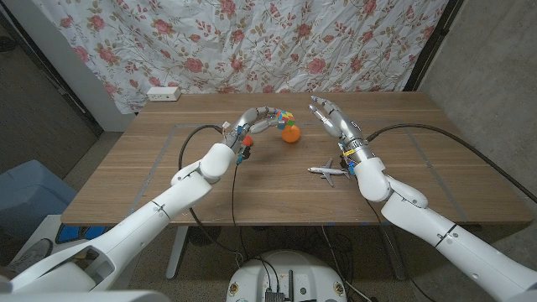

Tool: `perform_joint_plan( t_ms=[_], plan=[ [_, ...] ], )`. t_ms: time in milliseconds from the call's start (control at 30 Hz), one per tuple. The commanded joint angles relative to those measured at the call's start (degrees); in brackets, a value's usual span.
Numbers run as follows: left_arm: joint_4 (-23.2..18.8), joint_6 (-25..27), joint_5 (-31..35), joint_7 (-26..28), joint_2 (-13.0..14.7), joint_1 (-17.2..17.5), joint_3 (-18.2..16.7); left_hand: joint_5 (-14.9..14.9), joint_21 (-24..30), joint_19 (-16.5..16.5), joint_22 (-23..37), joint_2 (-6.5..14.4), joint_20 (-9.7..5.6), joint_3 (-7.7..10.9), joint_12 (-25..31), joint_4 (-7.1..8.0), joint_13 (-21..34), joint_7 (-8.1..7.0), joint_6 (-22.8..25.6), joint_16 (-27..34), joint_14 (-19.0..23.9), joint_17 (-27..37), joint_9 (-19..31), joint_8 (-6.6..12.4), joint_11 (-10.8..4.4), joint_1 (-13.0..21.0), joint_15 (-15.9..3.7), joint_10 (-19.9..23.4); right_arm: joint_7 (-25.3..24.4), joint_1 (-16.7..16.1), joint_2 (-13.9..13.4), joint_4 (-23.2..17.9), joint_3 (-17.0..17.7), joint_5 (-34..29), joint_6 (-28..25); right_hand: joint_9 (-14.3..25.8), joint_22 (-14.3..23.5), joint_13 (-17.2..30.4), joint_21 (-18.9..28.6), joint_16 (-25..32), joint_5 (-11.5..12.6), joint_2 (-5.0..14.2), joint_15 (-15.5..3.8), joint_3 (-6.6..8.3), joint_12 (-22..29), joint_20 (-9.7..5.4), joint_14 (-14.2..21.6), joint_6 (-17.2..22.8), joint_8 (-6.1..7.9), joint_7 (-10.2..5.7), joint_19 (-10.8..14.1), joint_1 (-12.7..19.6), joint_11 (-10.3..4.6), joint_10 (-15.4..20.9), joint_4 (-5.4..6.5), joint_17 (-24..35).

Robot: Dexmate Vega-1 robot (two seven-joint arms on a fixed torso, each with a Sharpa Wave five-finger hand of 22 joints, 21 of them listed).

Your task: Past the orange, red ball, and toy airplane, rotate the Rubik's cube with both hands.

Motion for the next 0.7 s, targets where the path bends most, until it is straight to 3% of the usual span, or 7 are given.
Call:
perform_joint_plan(
  t_ms=[33,333,700],
  plan=[
    [-1.9,0.1,5.4,-4.1,4.8,-1.3,0.8,0.2,0.1,0.0,0.3,0.5,0.19,0.32,0.2,0.26,0.2,1.72,1.7,-0.2,-0.1,0.1,0.3,0.08,0.06,0.2,-5.64,-0.1,1.5,0.7,1.0,2.7,1.5,6.9,3.2,0.2,0.1,0.3,0.3,0.3,0.1,-0.37,0.11,-0.10,0.2,-0.02,0.3,-0.3,-0.04,-0.10,0.3,-0.4,-0.30,0.2,0.14,0.3],
    [-2.8,-0.1,8.3,-7.3,7.3,-2.1,1.0,0.2,0.1,0.0,0.3,0.5,0.25,0.31,0.2,0.25,0.3,1.71,1.7,-0.3,-0.3,0.1,0.4,-0.02,-0.02,0.1,-5.67,-0.1,3.8,1.3,0.2,4.3,2.1,10.4,5.4,0.2,0.1,0.3,0.5,0.6,0.1,-0.50,-0.28,-0.16,0.4,-0.32,1.2,-1.3,-0.29,-0.10,1.0,-0.5,-0.51,1.1,0.18,0.3],
    [-3.0,0.1,11.1,-11.1,9.5,-3.4,1.3,0.1,0.2,0.1,0.3,0.2,-0.12,0.21,0.3,0.09,0.3,1.38,2.3,-0.2,0.0,0.0,0.4,-0.01,-0.11,0.1,-6.03,0.3,3.5,1.1,1.1,5.8,3.3,14.2,5.8,0.2,0.1,0.3,0.5,0.8,0.2,-0.44,-0.41,-0.12,0.5,-0.49,1.9,-1.7,-0.25,-0.10,1.2,-0.5,-0.50,1.6,0.21,0.3]
  ],
)
